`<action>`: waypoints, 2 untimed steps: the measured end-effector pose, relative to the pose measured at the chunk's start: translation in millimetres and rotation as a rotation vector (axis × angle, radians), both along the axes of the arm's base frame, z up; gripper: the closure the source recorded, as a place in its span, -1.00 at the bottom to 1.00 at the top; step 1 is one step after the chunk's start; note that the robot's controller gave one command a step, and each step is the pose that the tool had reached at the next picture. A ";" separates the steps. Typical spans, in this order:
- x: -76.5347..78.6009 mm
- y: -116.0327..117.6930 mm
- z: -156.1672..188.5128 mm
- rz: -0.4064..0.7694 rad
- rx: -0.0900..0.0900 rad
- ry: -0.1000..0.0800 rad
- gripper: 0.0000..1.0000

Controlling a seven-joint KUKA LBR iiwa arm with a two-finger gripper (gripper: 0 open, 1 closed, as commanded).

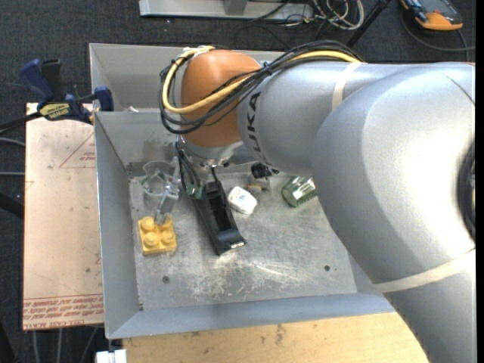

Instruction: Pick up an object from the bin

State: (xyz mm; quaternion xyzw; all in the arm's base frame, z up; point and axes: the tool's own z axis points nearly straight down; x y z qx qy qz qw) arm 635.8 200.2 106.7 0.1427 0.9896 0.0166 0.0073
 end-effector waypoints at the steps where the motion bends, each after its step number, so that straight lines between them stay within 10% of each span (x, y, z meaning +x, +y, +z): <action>1: 1.3 -2.1 1.2 0.006 -0.010 -0.003 -1.00; 2: -7.2 7.3 19.1 -0.098 -0.028 0.019 -1.00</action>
Offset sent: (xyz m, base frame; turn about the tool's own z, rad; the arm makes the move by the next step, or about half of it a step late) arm -0.0100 0.0267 0.0526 0.1961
